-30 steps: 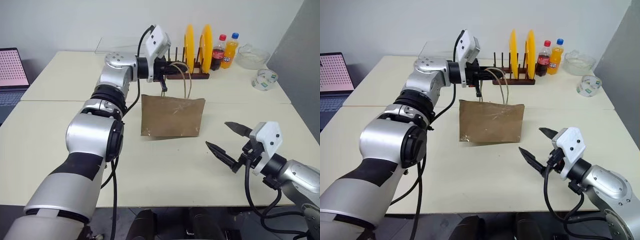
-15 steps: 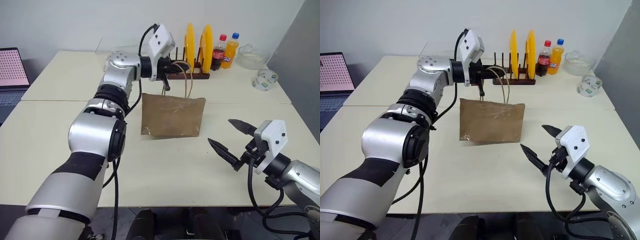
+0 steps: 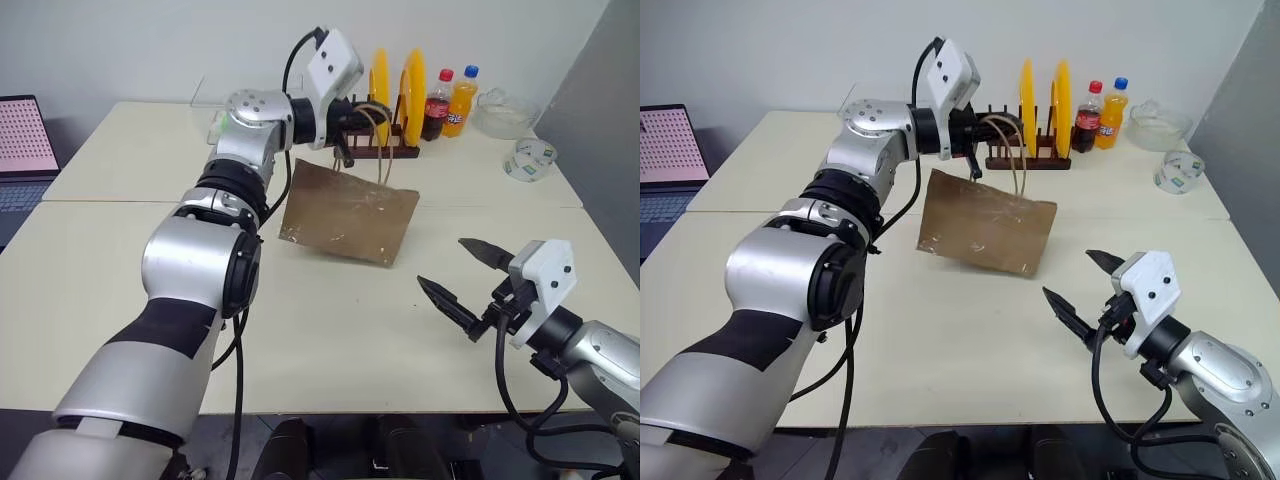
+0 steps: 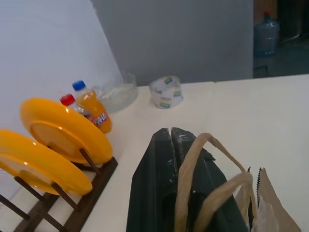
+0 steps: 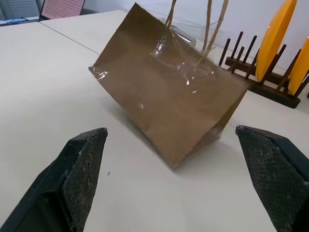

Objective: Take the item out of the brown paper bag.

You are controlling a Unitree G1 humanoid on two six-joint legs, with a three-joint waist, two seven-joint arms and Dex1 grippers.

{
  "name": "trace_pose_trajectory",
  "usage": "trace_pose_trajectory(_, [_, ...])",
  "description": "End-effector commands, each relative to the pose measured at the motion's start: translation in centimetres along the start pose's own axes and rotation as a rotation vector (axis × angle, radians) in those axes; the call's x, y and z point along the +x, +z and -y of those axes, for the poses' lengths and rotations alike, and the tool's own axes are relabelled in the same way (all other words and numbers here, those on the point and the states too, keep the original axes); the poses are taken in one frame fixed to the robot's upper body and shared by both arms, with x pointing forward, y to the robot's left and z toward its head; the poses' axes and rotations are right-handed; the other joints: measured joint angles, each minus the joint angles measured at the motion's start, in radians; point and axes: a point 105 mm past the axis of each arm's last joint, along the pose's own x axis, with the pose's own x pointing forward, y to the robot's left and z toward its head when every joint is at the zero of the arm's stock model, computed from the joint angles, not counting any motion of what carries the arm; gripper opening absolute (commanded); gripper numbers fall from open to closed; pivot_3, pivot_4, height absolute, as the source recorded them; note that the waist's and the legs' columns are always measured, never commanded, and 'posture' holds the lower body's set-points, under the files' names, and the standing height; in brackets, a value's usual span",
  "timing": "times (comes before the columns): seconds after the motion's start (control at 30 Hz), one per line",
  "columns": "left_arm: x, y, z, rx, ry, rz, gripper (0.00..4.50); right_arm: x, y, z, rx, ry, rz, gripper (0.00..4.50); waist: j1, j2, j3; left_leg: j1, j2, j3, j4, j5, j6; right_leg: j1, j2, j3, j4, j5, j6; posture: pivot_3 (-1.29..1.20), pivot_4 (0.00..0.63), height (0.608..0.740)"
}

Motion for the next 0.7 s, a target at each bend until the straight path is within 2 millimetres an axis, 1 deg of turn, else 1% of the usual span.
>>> trace_pose_trajectory(0.03, [0.4, 3.6, -0.7, 0.076, 0.035, 0.081, 0.04, -0.3, 1.4, -0.4, -0.057, -0.004, 0.048, 4.5, 0.0, 0.0, 0.0, 0.0, 0.0, 0.0, 0.0, 0.0, 0.0, 0.0, 0.0, 0.0, 0.0, 0.0, 0.0, 0.0, 0.15, 0.74])
trace_pose_trajectory(0.1, [0.6, 3.5, -0.7, 0.087, 0.043, 0.075, 0.04, -0.3, 1.4, -0.4, -0.057, -0.005, 0.049, 4.5, 0.0, 0.0, 0.0, 0.0, 0.0, 0.0, 0.0, 0.0, 0.0, 0.0, 0.0, 0.0, 0.0, 0.0, 0.0, 0.0, 0.15, 0.74])
trace_pose_trajectory(0.37, [1.4, 1.5, 0.0, 0.151, 0.049, -0.013, 0.04, -0.1, 1.4, -0.9, -0.052, -0.001, 0.05, 4.5, 0.0, 0.0, 0.0, 0.0, 0.0, 0.0, 0.0, 0.0, 0.0, 0.0, 0.0, 0.001, 0.0, 0.0, 0.0, 0.0, 0.15, 0.74])
trace_pose_trajectory(0.7, [1.3, 1.0, -0.8, 0.171, 0.127, -0.041, 0.04, -0.1, 1.4, -1.2, -0.047, -0.002, 0.047, 4.5, 0.0, 0.0, 0.0, 0.0, 0.0, 0.0, 0.0, 0.0, 0.0, 0.0, 0.0, 0.001, 0.001, 0.0, 0.0, 0.0, 0.15, 0.74])
